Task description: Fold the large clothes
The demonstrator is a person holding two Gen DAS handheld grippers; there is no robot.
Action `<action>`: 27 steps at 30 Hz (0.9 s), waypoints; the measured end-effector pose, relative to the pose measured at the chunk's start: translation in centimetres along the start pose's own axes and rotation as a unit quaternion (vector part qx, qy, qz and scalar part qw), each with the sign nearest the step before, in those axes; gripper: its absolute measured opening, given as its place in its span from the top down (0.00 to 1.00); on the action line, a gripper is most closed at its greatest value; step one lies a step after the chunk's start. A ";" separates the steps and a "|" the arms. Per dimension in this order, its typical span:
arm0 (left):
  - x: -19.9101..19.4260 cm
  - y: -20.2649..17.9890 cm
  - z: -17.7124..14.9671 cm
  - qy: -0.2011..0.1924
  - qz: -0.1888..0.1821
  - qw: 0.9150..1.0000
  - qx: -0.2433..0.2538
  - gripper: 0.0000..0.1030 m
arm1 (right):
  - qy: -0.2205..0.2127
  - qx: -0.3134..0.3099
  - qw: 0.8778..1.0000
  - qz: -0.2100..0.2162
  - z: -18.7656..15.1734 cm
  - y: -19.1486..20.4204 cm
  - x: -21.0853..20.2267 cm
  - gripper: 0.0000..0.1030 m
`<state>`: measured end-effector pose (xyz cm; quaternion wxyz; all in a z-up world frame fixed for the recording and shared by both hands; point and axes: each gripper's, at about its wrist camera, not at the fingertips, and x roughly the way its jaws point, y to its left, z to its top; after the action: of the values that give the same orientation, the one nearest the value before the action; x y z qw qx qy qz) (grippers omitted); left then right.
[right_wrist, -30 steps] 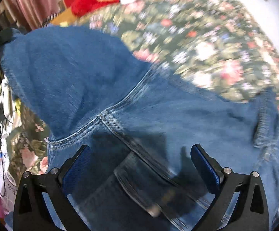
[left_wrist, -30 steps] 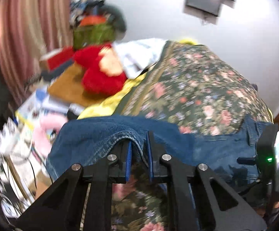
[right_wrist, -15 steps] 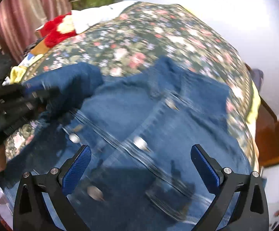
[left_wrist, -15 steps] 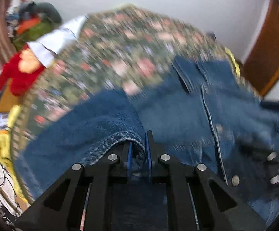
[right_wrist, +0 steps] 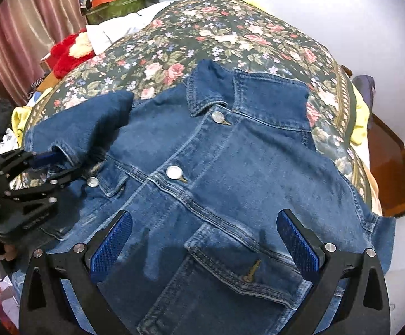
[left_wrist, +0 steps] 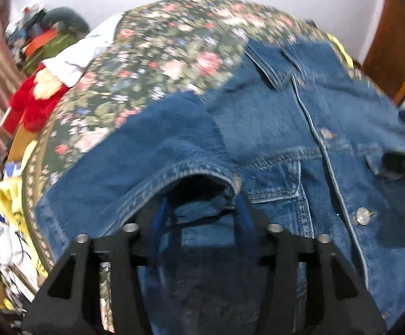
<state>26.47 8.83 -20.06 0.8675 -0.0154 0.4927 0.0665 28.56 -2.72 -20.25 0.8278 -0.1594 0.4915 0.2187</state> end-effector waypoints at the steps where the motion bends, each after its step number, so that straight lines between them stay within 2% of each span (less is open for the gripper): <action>1: -0.9 0.9 0.0 -0.011 0.001 1.000 -0.014 0.44 | 0.000 -0.002 1.000 0.002 0.2 0.2 0.0 0.00; 5: -4.0 5.4 -0.1 -0.043 0.011 0.996 -0.074 0.39 | -0.002 -0.018 1.000 0.007 0.8 1.9 0.3 0.00; 7: -5.2 8.3 -0.4 -0.055 0.016 0.992 -0.111 0.30 | -0.003 -0.026 1.000 0.006 1.0 2.7 0.5 0.00; 10: -5.6 12.3 -1.4 -0.062 0.041 0.986 -0.150 0.25 | -0.003 -0.036 0.999 0.011 1.4 4.0 1.0 0.00; 15: -3.0 17.0 -4.1 -0.013 0.063 0.981 -0.184 0.25 | 0.003 -0.046 0.999 0.015 1.7 5.4 1.6 0.00; 18: -0.3 18.2 -5.3 0.028 0.040 0.979 -0.200 0.25 | 0.009 -0.051 0.999 0.012 1.8 6.0 2.1 0.00; 21: 2.3 19.0 -6.4 0.053 0.023 0.972 -0.229 0.25 | 0.012 -0.049 0.999 0.015 1.9 6.3 2.2 0.00; 23: 3.7 19.3 -6.8 0.055 0.013 0.969 -0.240 0.30 | 0.013 -0.050 0.999 0.015 1.9 6.3 2.3 0.00; 25: 4.5 19.6 -6.8 0.054 -0.003 0.967 -0.248 0.48 | 0.015 -0.052 0.998 0.011 1.8 6.3 2.5 0.00; 27: 5.0 19.6 -6.6 0.055 -0.008 0.966 -0.251 0.60 | 0.015 -0.051 0.999 0.008 1.8 6.1 2.6 0.00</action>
<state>20.79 28.15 -26.98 0.8082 -0.2400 0.5066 0.1805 27.78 3.91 -22.00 0.8091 -0.2011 0.4936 0.2476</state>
